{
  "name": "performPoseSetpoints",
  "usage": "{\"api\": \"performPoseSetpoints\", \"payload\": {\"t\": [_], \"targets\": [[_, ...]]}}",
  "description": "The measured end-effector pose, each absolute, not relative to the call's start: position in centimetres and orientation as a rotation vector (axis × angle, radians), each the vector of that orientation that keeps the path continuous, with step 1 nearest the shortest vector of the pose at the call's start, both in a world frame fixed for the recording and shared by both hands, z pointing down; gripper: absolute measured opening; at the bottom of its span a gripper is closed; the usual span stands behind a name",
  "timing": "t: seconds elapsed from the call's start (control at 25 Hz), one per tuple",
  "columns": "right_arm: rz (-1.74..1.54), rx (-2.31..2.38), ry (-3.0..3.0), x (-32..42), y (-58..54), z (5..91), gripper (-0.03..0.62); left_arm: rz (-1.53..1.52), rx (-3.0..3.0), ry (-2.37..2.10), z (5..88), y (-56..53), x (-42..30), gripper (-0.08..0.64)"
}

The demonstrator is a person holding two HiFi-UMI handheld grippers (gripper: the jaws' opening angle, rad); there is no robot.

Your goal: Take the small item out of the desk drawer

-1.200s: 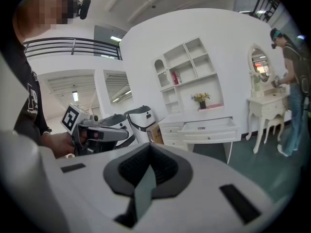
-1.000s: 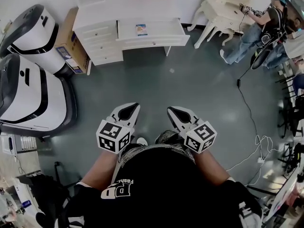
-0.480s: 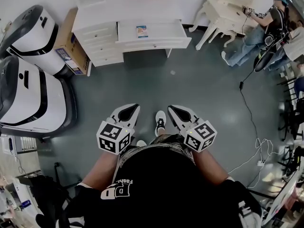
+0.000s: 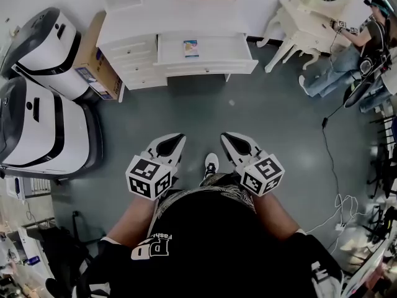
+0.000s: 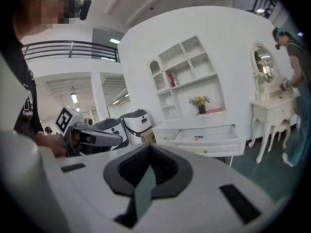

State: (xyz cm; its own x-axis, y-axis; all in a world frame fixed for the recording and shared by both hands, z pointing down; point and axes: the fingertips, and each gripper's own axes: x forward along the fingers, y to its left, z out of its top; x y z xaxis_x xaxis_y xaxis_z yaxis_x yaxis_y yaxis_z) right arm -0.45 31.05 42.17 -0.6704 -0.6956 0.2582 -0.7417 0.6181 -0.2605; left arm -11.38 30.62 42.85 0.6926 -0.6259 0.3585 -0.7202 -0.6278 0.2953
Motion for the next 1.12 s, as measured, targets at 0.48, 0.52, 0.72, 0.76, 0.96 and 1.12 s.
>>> {"api": "performPoseSetpoints", "payload": {"t": [0.48, 0.52, 0.72, 0.76, 0.96, 1.12], "targets": [[0.475, 1.106, -2.770, 3.6, 21.6, 41.0, 0.009, 0.320, 2.452, -1.158, 41.4, 21.9, -7.0, 0.017], [0.480, 1.095, -2.777, 4.0, 21.0, 41.0, 0.009, 0.323, 2.449, -1.168, 41.3, 21.4, -6.7, 0.017], [0.534, 1.052, -2.824, 5.6, 17.8, 40.7, 0.009, 0.350, 2.453, -1.215, 41.1, 19.1, -4.9, 0.017], [0.531, 1.043, -2.830, 5.9, 17.2, 40.6, 0.009, 0.348, 2.451, -1.228, 40.9, 18.5, -4.7, 0.017], [0.517, 1.009, -2.852, 7.3, 14.6, 40.2, 0.009, 0.342, 2.442, -1.281, 40.4, 16.0, -3.6, 0.015], [0.541, 0.993, -2.843, 8.1, 13.3, 40.9, 0.009, 0.351, 2.432, -1.286, 40.7, 14.8, -2.6, 0.016]]}}
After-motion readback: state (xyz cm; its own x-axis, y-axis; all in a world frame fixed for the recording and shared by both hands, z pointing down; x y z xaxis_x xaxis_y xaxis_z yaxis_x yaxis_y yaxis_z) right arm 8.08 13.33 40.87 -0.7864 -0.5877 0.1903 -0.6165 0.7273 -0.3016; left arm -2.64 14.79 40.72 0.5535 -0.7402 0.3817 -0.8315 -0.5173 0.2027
